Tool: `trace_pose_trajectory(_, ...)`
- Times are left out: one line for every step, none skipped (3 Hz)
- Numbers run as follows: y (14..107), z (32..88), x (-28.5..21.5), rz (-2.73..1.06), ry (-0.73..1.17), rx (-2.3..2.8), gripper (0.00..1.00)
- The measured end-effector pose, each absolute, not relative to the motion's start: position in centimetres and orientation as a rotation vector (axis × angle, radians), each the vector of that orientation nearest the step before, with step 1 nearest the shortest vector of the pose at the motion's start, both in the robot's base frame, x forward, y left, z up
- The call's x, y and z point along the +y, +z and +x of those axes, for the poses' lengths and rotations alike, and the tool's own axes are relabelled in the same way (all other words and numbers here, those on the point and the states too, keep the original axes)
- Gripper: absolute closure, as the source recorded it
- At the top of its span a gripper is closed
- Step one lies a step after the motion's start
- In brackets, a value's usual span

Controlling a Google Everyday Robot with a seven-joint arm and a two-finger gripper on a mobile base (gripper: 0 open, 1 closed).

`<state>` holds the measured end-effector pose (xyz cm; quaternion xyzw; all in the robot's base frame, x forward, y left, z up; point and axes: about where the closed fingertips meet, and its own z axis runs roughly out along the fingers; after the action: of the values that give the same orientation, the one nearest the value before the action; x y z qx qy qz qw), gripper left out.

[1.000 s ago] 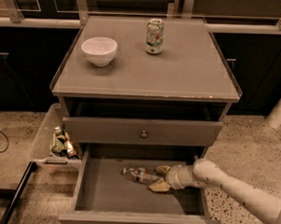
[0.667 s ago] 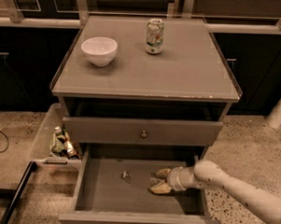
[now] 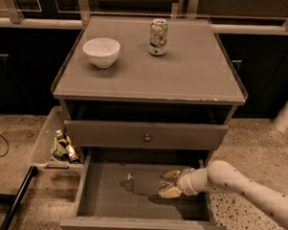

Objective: Pick water bottle from middle drawer and place on counter

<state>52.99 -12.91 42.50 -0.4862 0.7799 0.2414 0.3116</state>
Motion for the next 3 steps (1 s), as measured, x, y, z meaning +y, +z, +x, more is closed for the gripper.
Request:
trace_pose_trajectory(47.6, 52.5, -13.4, -1.309, 0.557, 2.044, 1.0)
trace_pose_trajectory(53.6, 52.5, -14.4, -1.317, 0.452, 2.038, 1.0)
trace_pose_trajectory(60.5, 53.2, -16.6, -1.288, 0.357, 2.045, 1.0)
